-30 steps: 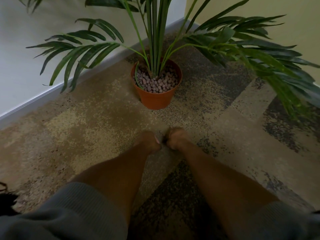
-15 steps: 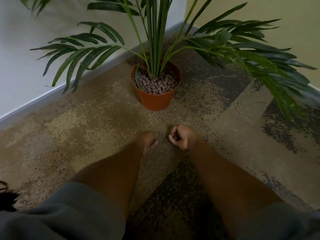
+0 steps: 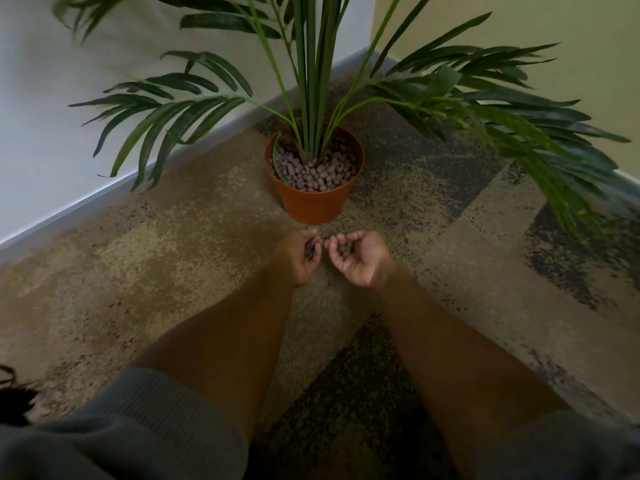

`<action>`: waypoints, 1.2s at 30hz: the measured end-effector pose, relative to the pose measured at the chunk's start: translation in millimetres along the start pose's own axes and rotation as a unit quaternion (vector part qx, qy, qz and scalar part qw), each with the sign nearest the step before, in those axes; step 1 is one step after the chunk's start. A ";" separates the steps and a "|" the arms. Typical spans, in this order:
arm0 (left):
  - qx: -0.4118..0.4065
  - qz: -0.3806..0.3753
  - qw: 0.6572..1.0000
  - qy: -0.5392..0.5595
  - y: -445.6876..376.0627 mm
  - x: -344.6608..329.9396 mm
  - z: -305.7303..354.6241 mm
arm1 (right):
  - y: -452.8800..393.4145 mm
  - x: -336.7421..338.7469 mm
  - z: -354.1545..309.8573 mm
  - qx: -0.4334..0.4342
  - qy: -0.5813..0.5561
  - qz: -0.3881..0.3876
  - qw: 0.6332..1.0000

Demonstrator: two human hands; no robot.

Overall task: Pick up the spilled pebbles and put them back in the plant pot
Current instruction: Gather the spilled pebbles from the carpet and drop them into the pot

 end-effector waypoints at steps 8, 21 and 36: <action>-0.129 -0.037 0.980 0.150 32.2 -48.8 55.7 | 30.4 -73.8 -51.2 0.101 -0.042 -0.066 0.992; -0.170 -0.134 0.947 0.236 69.8 -88.7 108.8 | 19.9 -120.0 -77.8 0.112 -0.121 -0.147 0.975; -0.192 -0.049 0.973 0.116 53.8 -42.1 70.5 | 35.2 -74.9 -60.4 0.128 0.075 -0.052 0.988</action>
Point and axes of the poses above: each hand's wrist, its own y-axis away from the middle knuckle, its own x-axis out of the back of the hand, z = x × y, the point moved 8 cm from there along -y, towards the middle knuckle, and after that the axes turned 5 degrees about x, right-handed, at the moved point
